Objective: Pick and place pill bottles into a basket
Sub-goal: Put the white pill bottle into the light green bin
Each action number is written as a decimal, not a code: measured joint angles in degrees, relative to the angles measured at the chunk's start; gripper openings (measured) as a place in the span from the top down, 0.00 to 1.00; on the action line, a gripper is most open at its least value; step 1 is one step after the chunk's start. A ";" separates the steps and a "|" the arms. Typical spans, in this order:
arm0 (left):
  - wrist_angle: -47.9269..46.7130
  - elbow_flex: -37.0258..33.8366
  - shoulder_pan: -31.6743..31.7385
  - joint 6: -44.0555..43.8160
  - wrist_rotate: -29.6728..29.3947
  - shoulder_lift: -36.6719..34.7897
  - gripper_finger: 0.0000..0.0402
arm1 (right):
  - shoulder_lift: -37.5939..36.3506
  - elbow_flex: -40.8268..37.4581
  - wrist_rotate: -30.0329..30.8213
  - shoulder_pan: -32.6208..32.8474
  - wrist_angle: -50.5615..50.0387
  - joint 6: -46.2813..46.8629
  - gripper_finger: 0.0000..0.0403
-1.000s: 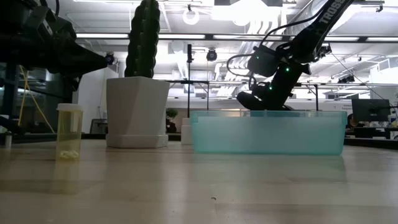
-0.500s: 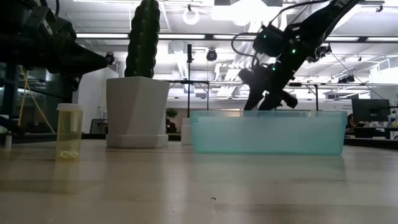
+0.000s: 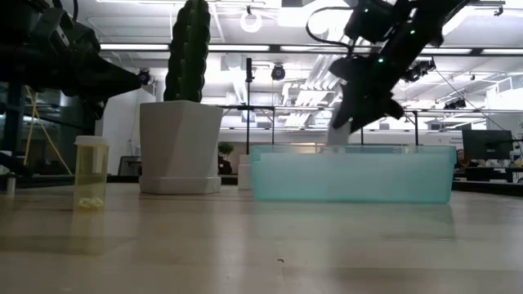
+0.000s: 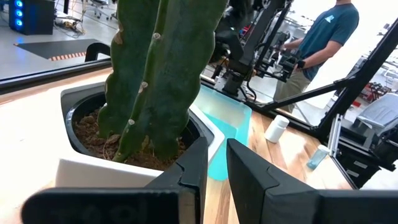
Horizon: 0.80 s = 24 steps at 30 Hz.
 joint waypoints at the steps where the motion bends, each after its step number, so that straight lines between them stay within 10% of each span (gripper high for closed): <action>1: -0.01 0.00 0.00 0.02 0.00 -0.01 0.76 | -0.45 0.00 0.44 0.79 -1.85 0.18 0.61; 24: 0.00 0.00 0.00 0.04 0.00 -0.02 0.76 | -2.55 -10.44 7.36 11.31 -4.09 11.81 0.63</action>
